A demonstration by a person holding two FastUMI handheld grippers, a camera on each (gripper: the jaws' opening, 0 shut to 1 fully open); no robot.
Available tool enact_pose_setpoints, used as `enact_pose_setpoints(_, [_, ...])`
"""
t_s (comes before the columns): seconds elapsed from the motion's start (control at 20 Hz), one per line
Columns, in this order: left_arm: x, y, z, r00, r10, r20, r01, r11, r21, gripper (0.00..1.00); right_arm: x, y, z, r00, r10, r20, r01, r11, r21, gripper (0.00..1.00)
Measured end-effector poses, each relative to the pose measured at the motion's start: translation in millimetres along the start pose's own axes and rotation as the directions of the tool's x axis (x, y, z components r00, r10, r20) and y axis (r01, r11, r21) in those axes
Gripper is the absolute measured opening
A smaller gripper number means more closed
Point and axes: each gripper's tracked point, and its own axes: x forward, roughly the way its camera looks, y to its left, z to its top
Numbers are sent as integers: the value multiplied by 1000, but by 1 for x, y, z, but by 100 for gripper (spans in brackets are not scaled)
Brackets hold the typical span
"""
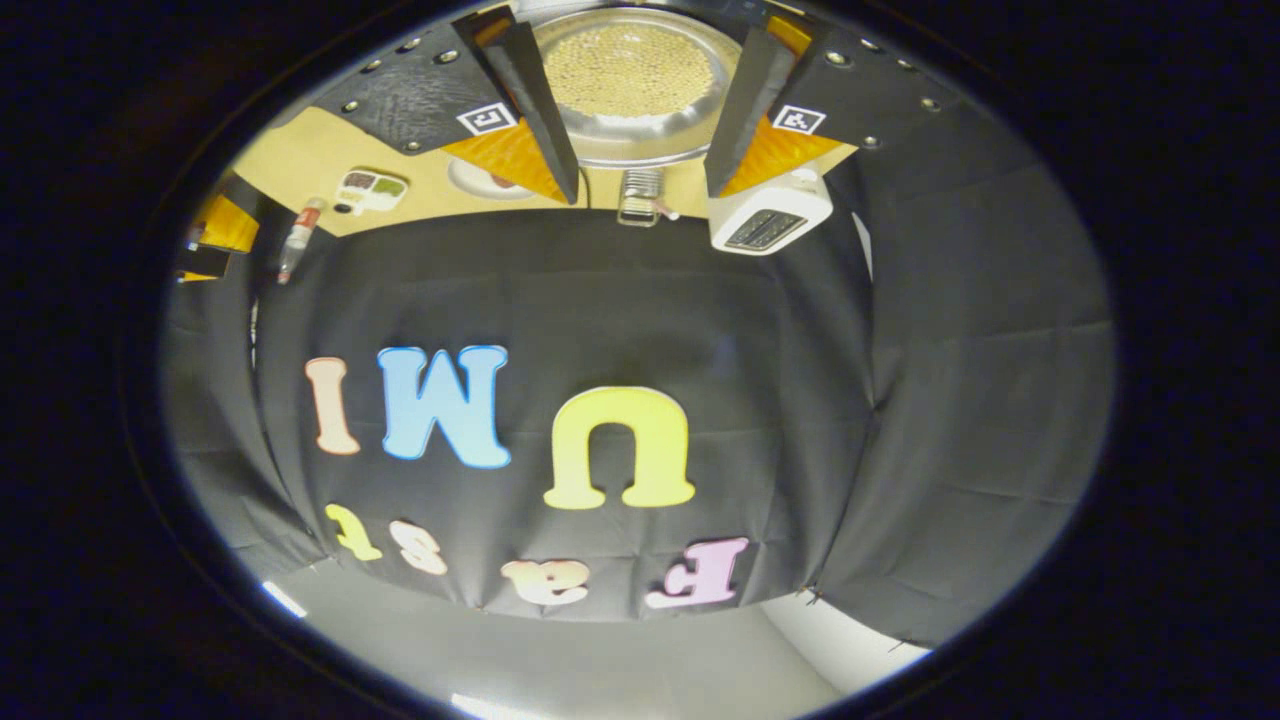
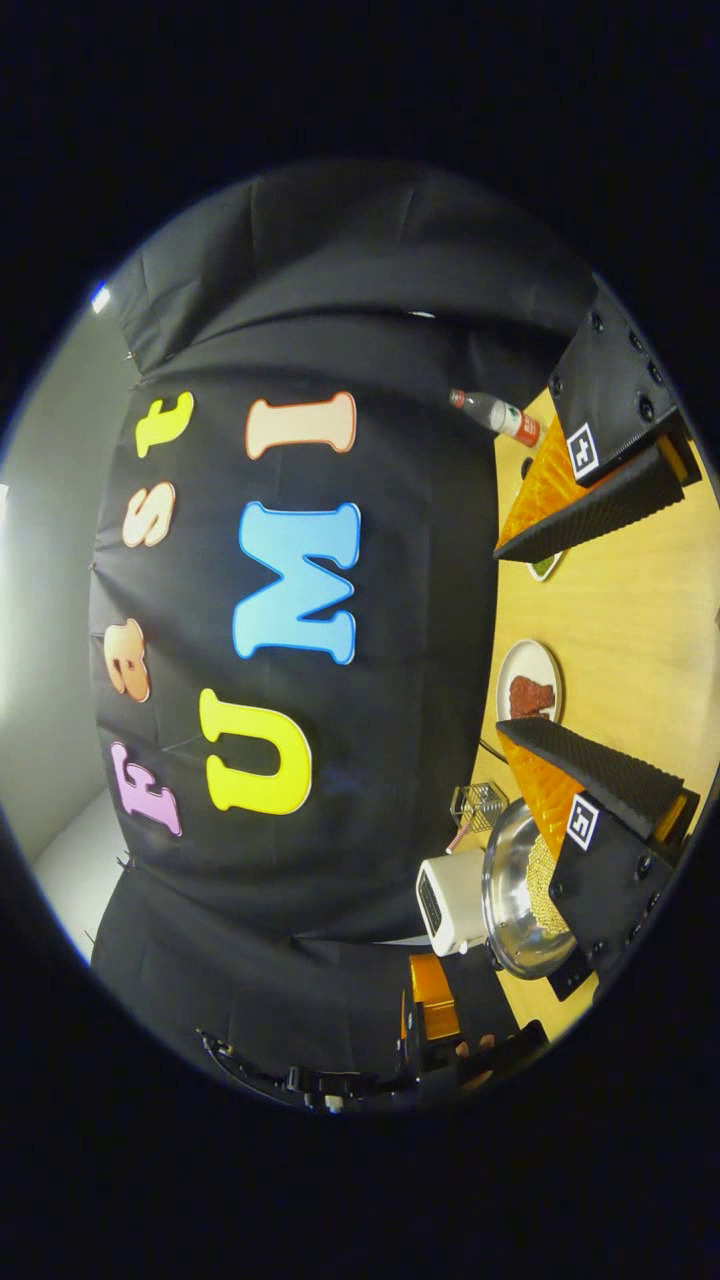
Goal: First push the handle of the pot to place it horizontally, then grasp the pot with both hands and set it on the induction cooktop.
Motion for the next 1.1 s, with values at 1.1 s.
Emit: enact_pose_setpoints(1.1, [-226, -137, 92, 979, -25, 204, 12, 998, 61, 74, -201, -131, 45, 990, -73, 117, 58, 990, 127, 94])
